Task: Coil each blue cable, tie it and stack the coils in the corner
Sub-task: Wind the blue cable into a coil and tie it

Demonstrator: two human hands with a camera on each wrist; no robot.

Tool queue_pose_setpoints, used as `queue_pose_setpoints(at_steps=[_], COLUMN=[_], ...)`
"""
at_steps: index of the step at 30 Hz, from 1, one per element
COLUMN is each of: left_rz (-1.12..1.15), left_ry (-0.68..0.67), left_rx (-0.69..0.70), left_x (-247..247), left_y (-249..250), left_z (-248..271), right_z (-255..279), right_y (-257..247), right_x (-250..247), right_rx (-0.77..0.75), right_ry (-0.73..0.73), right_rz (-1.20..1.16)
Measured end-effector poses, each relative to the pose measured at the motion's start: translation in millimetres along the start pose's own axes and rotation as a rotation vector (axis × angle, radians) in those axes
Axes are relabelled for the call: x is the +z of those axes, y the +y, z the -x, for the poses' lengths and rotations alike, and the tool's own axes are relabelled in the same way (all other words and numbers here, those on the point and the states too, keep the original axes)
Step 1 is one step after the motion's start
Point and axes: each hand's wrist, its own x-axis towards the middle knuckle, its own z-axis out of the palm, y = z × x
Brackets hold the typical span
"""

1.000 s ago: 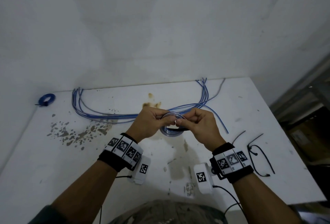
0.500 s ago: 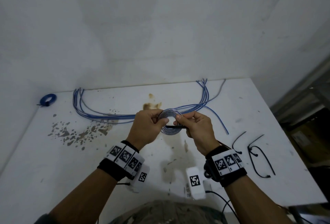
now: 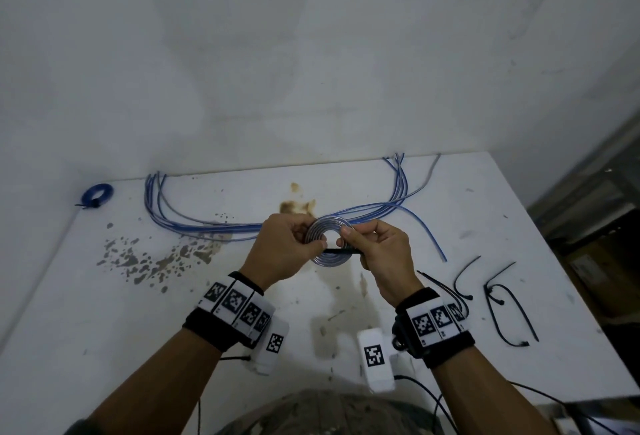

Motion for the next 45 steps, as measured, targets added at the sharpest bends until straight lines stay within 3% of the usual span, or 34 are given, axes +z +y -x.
queue_pose_setpoints(at_steps=[4,7,12,15,22,26,29,35,45], left_rz=[0.134,0.08,-0.069,-0.031,0.133,0.03,-0.107,-0.038,0.083], left_ry=[-0.192,-0.205,-0.163,-0.163,-0.249,-0.308,-0.314,-0.227,-0.248], left_rx=[-0.052,-0.015,0.172,0.213,0.112,-0.025,0.04,0.053,-0.07], left_x=[-7,-9,-6,-6,-15,-18,-17,-13,-12], left_y=[11,19,16,13,11,9,8,6,2], left_z=[-6,-10,-7,-5,-3,-5,-4,-1,7], right_z=[-6,-8,-7,-7,-10,-10,-10,-10,-13], right_y=[2,0,-7,-5,-1,4,7,9,15], right_x=[-6,-10,-15,-14,-14,-15,-18,-19,-23], right_rx=[-0.05,-0.074,-0.096,-0.113,-0.12,-0.127,-0.133,-0.114,-0.087], right_ry=[-0.094,-0.167,-0.214,-0.222,-0.256,-0.28,-0.289,-0.276,-0.216], right_rz=[0.081,0.134,0.176,0.17,0.213,0.247,0.258,0.226,0.138])
